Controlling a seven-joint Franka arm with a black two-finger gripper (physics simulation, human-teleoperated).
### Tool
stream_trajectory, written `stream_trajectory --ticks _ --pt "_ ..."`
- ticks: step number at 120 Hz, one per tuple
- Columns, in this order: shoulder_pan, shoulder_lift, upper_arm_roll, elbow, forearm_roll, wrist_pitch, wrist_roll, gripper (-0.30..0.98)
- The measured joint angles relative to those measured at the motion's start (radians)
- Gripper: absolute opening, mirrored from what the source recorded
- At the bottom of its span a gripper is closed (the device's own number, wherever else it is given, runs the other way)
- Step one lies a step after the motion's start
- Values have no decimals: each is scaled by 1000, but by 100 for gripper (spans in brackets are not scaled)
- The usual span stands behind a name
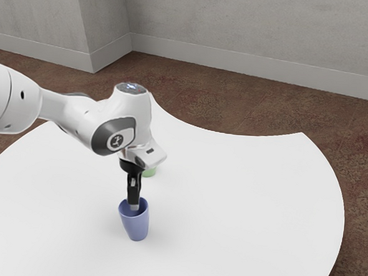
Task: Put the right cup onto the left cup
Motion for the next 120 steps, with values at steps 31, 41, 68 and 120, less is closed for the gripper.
stream_trajectory --ticks 31,41,68,120 --pt "-13 24 -1 -1 0 44 -29 5" --pt "-15 21 -1 -1 0 50 -39 0" --pt "-17 -17 -3 -19 3 56 -67 -7" --pt "42 -60 15 130 33 -14 -111 -10"
